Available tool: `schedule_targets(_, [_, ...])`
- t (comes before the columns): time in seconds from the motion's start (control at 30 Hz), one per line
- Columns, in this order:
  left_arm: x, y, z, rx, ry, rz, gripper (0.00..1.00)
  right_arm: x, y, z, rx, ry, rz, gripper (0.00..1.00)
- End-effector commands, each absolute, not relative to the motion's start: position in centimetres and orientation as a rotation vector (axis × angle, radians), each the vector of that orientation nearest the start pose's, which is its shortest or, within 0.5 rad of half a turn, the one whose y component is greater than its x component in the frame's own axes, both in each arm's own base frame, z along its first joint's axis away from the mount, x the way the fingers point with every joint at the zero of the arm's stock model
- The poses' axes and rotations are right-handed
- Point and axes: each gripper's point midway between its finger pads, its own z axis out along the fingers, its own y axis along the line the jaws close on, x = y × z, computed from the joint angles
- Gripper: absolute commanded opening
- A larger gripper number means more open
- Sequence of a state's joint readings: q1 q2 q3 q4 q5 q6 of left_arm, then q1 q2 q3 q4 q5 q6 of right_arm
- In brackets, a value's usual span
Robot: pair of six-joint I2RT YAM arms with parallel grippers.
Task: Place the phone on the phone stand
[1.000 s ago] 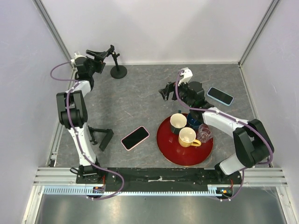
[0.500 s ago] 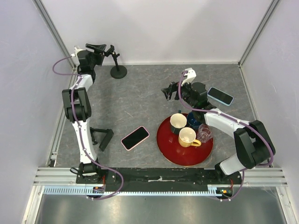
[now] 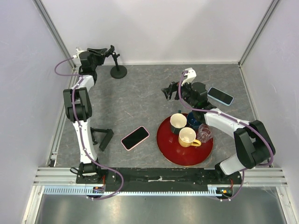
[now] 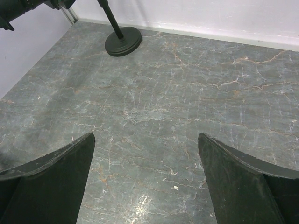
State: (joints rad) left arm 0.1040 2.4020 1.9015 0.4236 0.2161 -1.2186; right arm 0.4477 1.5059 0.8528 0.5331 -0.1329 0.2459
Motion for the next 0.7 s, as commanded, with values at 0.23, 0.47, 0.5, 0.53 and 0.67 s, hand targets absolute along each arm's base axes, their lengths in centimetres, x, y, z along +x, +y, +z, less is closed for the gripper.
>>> schedule_targets(0.23, [63.4, -4.0, 26.8, -1.051, 1.401, -1.015, 0.02, 41.6, 23.8, 22.2, -0.286, 1.643, 0.644, 0.98])
schedule_targets(0.47, [56.5, -7.5, 25.7, -1.34, 1.341, -0.894, 0.02, 41.6, 24.3, 22.0, -0.287, 1.65, 0.676, 0.98])
schedule_targets(0.5, [55.8, -7.8, 25.6, -1.36, 1.332, -0.882, 0.02, 41.6, 24.4, 22.0, -0.287, 1.65, 0.679, 0.98])
schedule_targets(0.53, [55.4, -8.2, 25.3, -1.395, 1.315, -0.888, 0.02, 41.7, 24.3, 21.8, -0.287, 1.653, 0.676, 0.98])
schedule_targets(0.67, [53.4, -10.0, 22.1, -1.502, 1.31, -0.922, 0.02, 41.6, 24.4, 21.5, -0.288, 1.66, 0.679, 0.98])
